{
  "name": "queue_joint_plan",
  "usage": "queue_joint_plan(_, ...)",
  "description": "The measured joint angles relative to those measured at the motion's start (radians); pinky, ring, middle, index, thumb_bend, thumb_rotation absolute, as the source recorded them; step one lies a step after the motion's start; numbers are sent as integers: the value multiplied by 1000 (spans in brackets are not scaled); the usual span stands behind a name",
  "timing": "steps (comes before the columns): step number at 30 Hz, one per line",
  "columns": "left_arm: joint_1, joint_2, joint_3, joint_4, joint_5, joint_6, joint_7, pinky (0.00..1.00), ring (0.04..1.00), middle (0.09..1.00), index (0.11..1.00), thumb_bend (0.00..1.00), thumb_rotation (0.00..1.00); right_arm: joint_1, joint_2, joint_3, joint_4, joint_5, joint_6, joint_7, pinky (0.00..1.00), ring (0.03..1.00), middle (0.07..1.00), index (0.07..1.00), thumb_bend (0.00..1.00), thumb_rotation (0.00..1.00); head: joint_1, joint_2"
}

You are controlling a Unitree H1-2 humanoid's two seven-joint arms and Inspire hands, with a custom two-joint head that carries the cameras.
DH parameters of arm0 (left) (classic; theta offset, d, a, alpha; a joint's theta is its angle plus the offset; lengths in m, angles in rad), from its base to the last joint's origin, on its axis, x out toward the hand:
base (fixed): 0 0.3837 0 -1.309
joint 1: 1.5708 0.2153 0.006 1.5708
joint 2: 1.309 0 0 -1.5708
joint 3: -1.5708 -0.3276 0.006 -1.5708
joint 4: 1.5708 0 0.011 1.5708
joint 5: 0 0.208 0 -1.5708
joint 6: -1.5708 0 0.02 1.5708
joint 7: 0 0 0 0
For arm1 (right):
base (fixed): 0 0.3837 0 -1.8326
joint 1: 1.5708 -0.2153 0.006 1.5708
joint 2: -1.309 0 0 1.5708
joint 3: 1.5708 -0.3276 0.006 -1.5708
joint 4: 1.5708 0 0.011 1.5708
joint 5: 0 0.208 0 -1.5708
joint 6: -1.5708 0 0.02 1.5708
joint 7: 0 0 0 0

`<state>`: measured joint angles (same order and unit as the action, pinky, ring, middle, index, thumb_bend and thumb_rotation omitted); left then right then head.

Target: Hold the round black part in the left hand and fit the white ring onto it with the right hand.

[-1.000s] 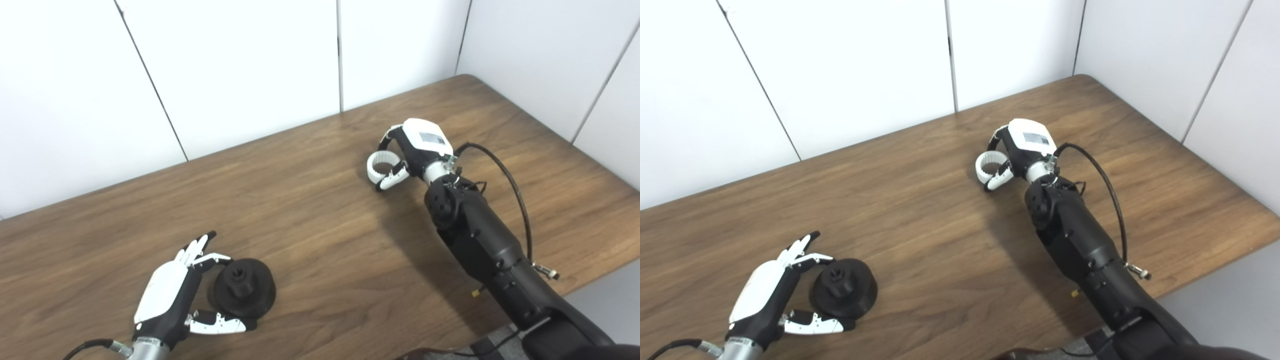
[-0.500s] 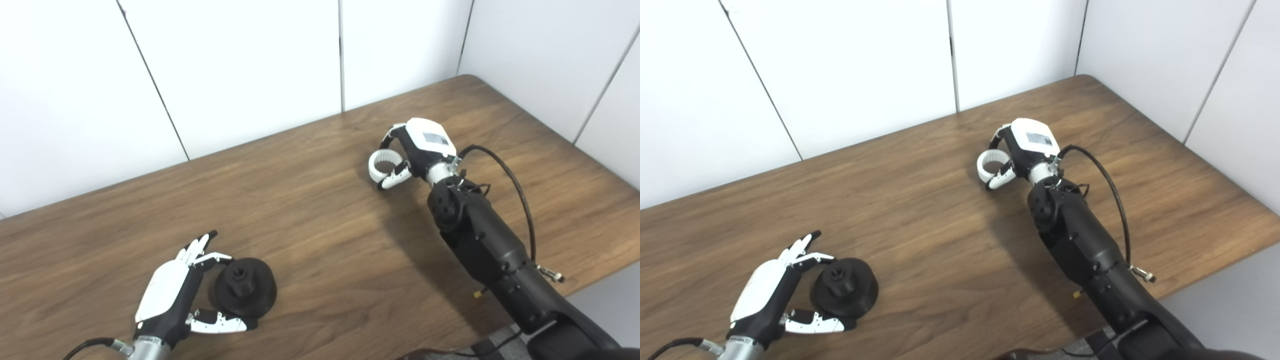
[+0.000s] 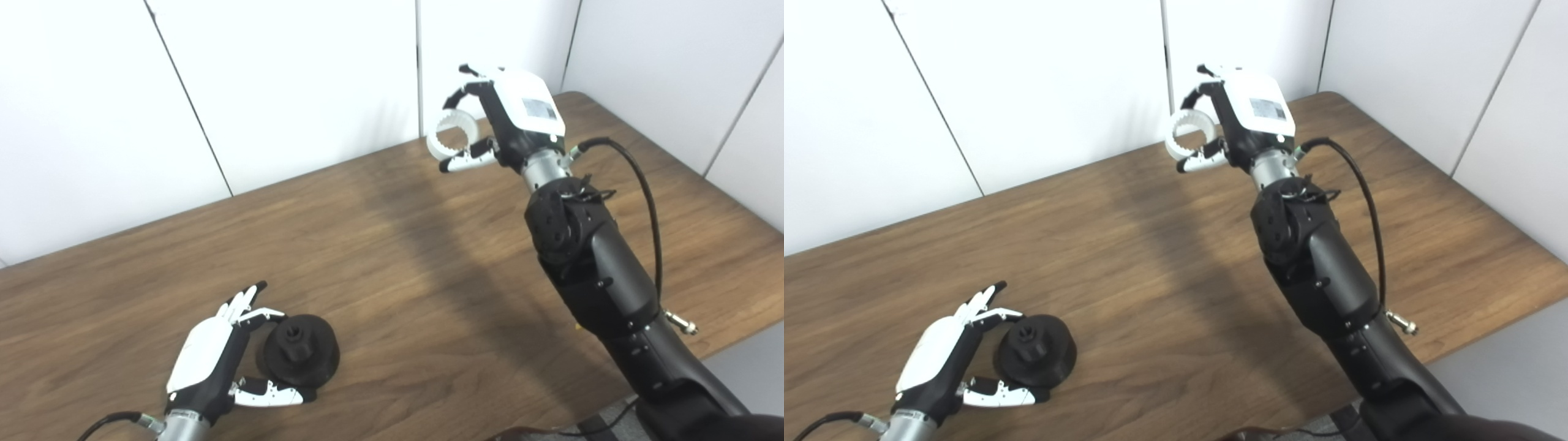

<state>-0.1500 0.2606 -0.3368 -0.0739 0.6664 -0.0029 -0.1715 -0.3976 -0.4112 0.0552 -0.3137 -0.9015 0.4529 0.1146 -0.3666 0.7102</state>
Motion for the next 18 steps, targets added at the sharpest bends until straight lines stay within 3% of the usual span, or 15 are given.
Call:
queue_joint_plan(3,0,-4,0,-1,1,4,0,1000,1000,1000,608,957,309,16,14,-1,-28,1,-1,0,913,897,880,489,520,144,3,3)
queue_joint_plan(8,0,-13,-3,-1,7,11,0,1000,1000,1000,608,956,300,94,37,0,-107,-9,-9,-12,797,873,869,488,520,142,11,11)
queue_joint_plan(13,0,-17,-5,-1,11,19,3,1000,1000,1000,615,964,305,298,152,14,-207,-13,-27,-46,832,882,875,489,518,144,11,15)
queue_joint_plan(18,-1,-20,-7,-1,13,29,1,1000,1000,1000,614,962,306,417,231,32,-258,-30,-43,-64,902,890,877,489,519,145,11,17)
